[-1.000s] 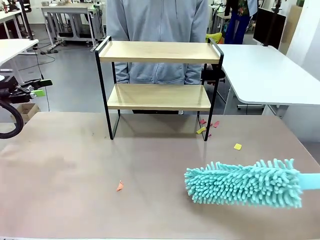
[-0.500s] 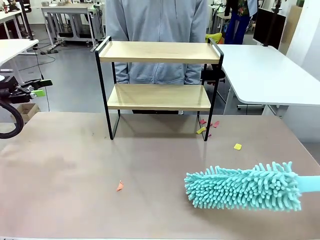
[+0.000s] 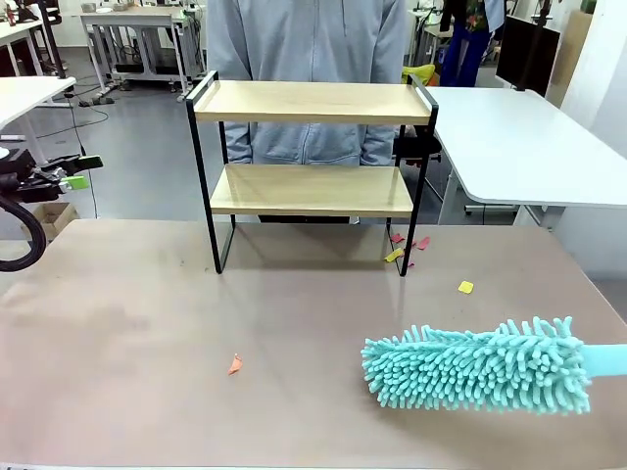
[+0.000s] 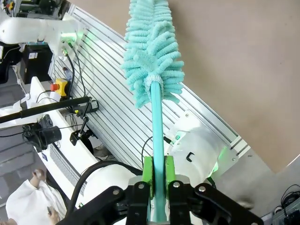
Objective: Clean the shelf.
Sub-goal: Hand the Duster back to the human.
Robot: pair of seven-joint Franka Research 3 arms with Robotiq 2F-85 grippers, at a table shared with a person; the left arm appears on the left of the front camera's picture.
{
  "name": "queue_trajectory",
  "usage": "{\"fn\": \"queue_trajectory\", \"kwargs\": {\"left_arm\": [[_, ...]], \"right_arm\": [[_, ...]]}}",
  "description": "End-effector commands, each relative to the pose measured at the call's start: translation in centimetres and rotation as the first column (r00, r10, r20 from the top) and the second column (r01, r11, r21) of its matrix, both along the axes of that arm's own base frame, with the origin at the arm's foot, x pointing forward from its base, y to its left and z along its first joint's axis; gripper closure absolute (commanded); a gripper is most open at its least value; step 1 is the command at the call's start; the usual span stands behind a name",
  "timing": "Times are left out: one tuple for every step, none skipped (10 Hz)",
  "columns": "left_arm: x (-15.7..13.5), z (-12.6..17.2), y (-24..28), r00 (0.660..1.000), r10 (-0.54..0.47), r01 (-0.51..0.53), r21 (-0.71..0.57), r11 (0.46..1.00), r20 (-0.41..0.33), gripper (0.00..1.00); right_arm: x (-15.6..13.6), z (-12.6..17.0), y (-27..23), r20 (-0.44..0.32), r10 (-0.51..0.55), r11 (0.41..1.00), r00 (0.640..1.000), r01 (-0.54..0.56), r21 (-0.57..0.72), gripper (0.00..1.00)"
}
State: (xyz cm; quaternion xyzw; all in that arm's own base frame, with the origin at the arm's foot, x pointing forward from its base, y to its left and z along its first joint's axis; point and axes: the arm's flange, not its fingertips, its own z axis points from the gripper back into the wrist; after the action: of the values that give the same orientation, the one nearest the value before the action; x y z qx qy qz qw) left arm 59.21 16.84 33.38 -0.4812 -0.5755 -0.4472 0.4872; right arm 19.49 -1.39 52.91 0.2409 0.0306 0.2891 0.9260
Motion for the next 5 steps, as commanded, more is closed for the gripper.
{"fn": "queue_trajectory", "kwargs": {"left_arm": [[-0.11, 0.33, -0.13, 1.0, 0.0, 0.0, 0.0, 1.0, 0.003, 0.0], [-0.11, 0.33, -0.13, 1.0, 0.0, 0.0, 0.0, 1.0, 0.003, 0.0], [-0.11, 0.33, -0.13, 1.0, 0.0, 0.0, 0.0, 1.0, 0.003, 0.0], [-0.11, 0.33, -0.13, 1.0, 0.0, 0.0, 0.0, 1.0, 0.003, 0.0], [-0.11, 0.33, -0.13, 1.0, 0.0, 0.0, 0.0, 1.0, 0.003, 0.0]], "right_arm": [[0.2, 0.26, 0.28, 0.007, -0.017, 1.0, 1.0, 0.017, 0.023, 0.87], [0.2, 0.26, 0.28, 0.007, -0.017, 1.0, 1.0, 0.017, 0.023, 0.87], [0.2, 0.26, 0.28, 0.007, -0.017, 1.0, 1.0, 0.017, 0.023, 0.87], [0.2, 0.26, 0.28, 0.007, -0.017, 1.0, 1.0, 0.017, 0.023, 0.87], [0.0, 0.0, 0.0, 0.0, 0.0, 1.0, 1.0, 0.0, 0.0, 0.87]]}}
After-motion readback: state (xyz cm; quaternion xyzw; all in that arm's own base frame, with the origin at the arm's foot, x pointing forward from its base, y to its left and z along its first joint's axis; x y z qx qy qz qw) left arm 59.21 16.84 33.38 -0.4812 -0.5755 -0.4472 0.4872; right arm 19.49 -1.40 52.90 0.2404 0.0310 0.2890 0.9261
